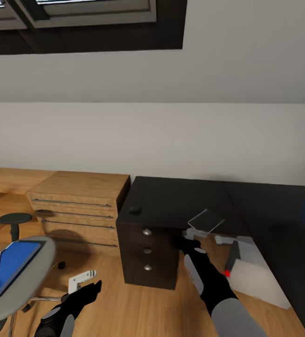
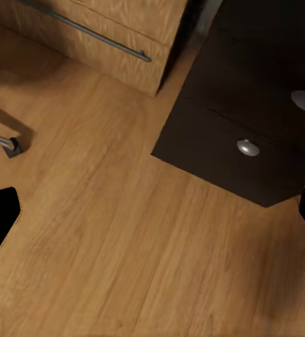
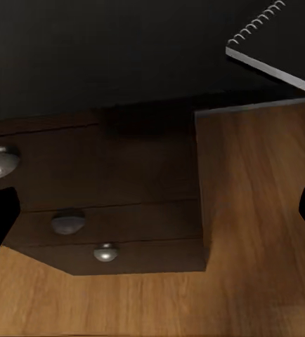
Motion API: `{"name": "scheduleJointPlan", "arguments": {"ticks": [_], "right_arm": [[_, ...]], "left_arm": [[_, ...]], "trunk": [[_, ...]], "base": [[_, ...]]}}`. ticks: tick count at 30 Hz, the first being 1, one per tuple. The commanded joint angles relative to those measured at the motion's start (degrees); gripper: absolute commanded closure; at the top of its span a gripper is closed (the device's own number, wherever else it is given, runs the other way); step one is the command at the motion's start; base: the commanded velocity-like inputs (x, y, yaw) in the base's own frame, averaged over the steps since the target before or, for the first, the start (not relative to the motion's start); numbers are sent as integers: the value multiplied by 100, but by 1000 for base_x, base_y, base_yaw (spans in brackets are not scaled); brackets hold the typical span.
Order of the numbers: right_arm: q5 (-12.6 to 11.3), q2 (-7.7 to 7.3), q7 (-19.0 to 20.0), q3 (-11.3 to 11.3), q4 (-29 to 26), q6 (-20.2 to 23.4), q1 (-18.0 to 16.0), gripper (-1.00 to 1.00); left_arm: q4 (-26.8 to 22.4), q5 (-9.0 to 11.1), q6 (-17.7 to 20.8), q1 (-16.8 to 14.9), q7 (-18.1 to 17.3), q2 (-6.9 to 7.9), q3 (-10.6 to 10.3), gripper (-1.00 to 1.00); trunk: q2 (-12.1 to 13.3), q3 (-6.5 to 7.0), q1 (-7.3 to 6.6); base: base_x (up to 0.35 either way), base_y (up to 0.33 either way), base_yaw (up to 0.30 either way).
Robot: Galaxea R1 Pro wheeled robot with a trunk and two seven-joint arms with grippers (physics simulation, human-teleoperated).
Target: In the bedroom, organize the workspace by keeping the computer under the desk, ensuring the monitor is on the desk, placing the keyboard on the desk next to the monitor, placing the mouse on the desk next to the keyboard, moving the folder from the swivel chair onto the desk next to the mouse, stacking the notebook on top of the folder with the pen on top of the notebook, and positioning the swivel chair next to the desk.
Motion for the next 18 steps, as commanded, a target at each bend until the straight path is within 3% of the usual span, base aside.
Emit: {"name": "scheduleJointPlan", "arguments": {"ticks": [1, 6, 9, 15, 18], "right_arm": [[-41, 0, -43, 50, -10, 22, 16, -100], [-42, 0, -43, 414, -12, 21, 46, -100], [-46, 0, -38, 598, 3, 21, 50, -100], [-41, 0, -36, 656, 6, 14, 52, -100], [-11, -2, -32, 658, 0, 1, 52, -100]], "left_arm": [[-36, 62, 24, -4, 41, -3, 2, -100], [-118, 62, 21, -1, 51, 5, 23, -100], [-168, 62, 20, -5, 48, 2, 163, -100], [-167, 64, 20, -3, 45, -4, 234, -100], [-135, 50, 21, -4, 52, -18, 165, -100]], "trunk": [[-3, -6, 3], [-3, -6, 3], [-3, -9, 3], [-3, -22, 3], [-3, -26, 3]], "base": [[327, 31, 272], [326, 112, 275], [310, 188, 277], [277, 198, 277], [261, -48, 143]]}}
